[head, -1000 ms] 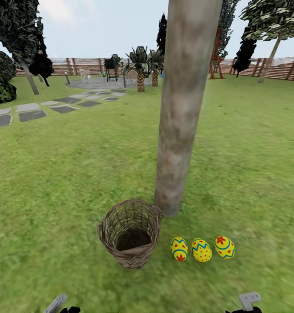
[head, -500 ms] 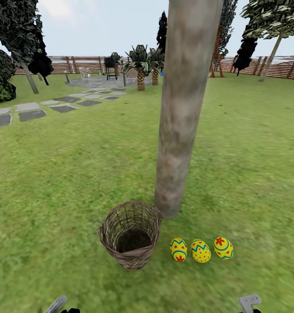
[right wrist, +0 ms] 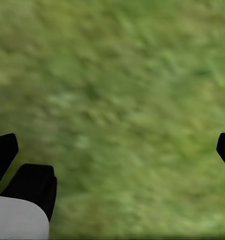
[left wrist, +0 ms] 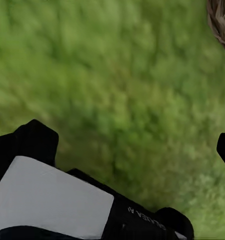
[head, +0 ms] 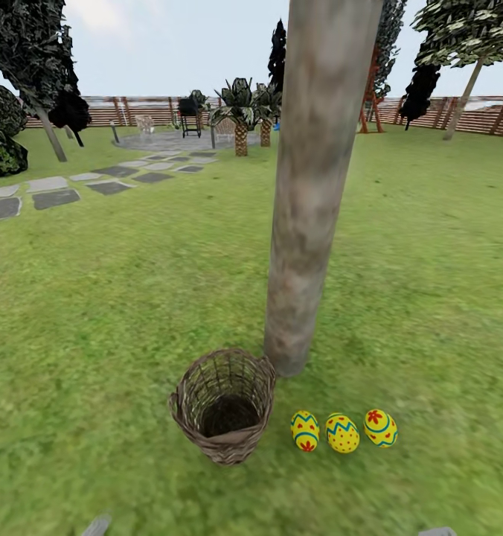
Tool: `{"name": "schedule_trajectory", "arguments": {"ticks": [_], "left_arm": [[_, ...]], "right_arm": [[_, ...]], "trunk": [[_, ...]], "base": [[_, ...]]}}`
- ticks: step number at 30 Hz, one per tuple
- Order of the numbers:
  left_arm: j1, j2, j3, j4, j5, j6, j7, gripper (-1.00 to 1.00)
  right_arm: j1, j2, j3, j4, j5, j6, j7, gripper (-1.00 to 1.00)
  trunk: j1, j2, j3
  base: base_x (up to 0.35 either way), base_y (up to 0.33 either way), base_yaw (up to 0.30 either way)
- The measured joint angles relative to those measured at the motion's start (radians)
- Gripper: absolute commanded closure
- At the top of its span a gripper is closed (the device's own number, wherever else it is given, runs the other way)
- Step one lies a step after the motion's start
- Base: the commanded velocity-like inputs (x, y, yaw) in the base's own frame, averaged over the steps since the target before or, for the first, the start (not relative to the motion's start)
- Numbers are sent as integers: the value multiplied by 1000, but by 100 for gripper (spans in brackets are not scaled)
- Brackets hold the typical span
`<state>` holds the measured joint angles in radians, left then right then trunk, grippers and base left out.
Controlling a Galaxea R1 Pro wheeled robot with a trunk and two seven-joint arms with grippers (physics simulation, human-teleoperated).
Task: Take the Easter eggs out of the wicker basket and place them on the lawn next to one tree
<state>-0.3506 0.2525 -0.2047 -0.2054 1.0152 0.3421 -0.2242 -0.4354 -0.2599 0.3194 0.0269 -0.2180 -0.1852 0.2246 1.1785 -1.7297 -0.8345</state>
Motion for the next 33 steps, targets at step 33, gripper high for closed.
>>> {"name": "schedule_trajectory", "arguments": {"ticks": [33], "left_arm": [[0,-81,-150,140,4,-132,1,-100]], "right_arm": [[30,40,-1,1,-3,-1,-220,-100]], "trunk": [[-127,231,103]], "base": [[0,0,0]]}}
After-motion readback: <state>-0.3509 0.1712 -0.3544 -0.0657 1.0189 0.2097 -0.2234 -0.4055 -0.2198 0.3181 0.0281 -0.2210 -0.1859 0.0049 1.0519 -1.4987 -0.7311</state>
